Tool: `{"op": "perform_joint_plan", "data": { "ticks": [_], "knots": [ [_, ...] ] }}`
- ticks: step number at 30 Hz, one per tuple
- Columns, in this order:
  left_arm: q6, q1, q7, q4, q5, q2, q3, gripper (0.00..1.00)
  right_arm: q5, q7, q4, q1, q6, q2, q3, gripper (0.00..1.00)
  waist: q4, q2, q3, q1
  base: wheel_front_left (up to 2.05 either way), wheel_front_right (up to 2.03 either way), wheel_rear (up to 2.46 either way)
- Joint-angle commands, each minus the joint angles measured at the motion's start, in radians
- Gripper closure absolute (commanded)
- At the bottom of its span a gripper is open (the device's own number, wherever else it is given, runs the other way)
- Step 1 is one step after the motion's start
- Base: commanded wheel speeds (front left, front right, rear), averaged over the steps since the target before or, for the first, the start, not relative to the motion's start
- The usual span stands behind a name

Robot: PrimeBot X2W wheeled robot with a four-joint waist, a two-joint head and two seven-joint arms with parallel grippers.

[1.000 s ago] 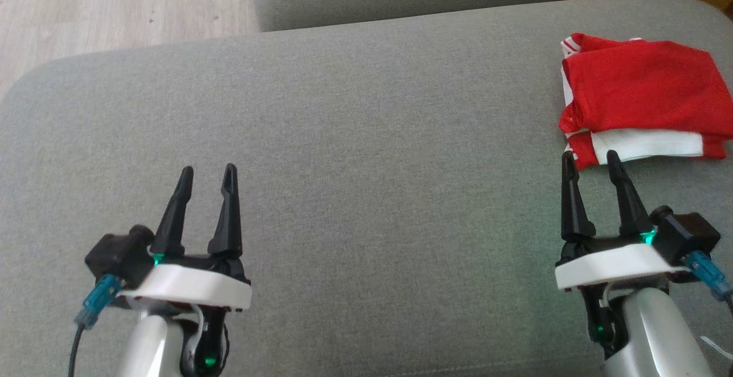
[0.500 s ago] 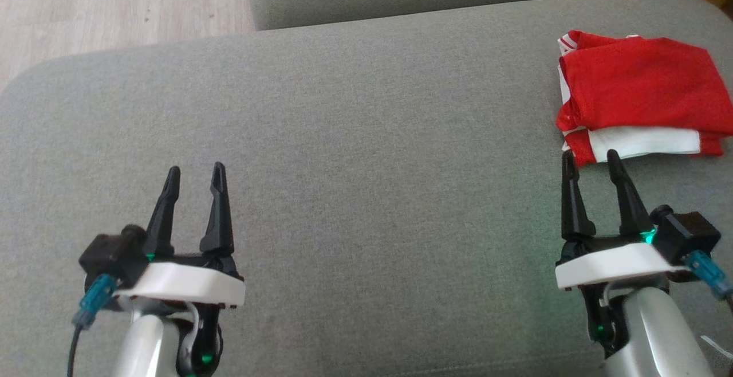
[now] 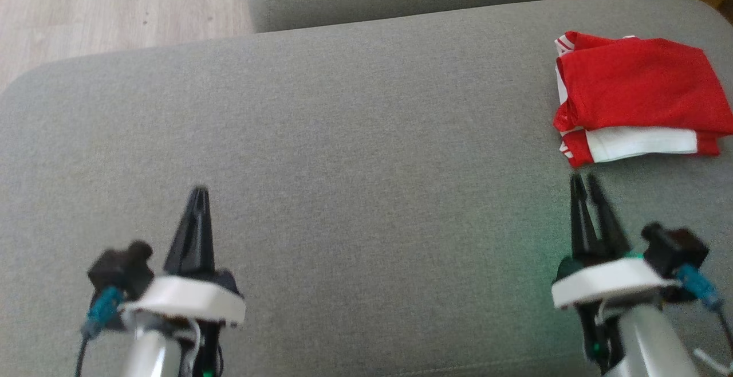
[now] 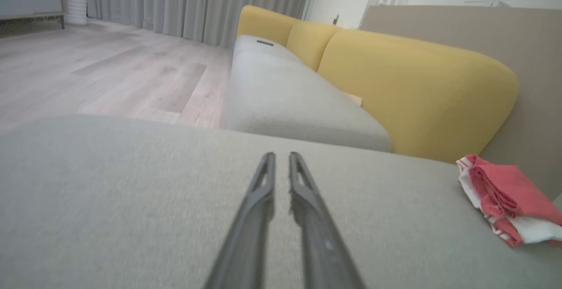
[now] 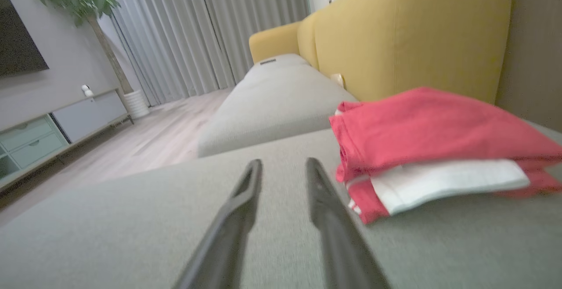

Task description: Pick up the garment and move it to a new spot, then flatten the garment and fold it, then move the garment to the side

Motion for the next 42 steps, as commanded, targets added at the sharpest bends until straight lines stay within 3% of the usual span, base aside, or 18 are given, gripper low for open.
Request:
{"op": "perform_joint_plan", "data": {
  "ticks": [1, 42],
  "knots": [
    [0.0, 0.006, 0.002, 0.011, -0.006, -0.001, 0.0, 1.0, 0.006, 0.002, 0.008, 0.007, 0.0, 0.0, 0.0, 1.0, 0.0, 0.0, 0.0, 0.0, 0.0, 0.0, 0.0],
    [-0.031, -0.011, 0.12, 0.03, -0.421, 0.001, 0.074, 1.0, 0.451, 0.11, -0.024, 0.015, 0.0, -0.009, -0.036, 1.0, 0.023, 0.0, -0.022, 0.0, 0.0, 0.0, 0.0]
  ]
}}
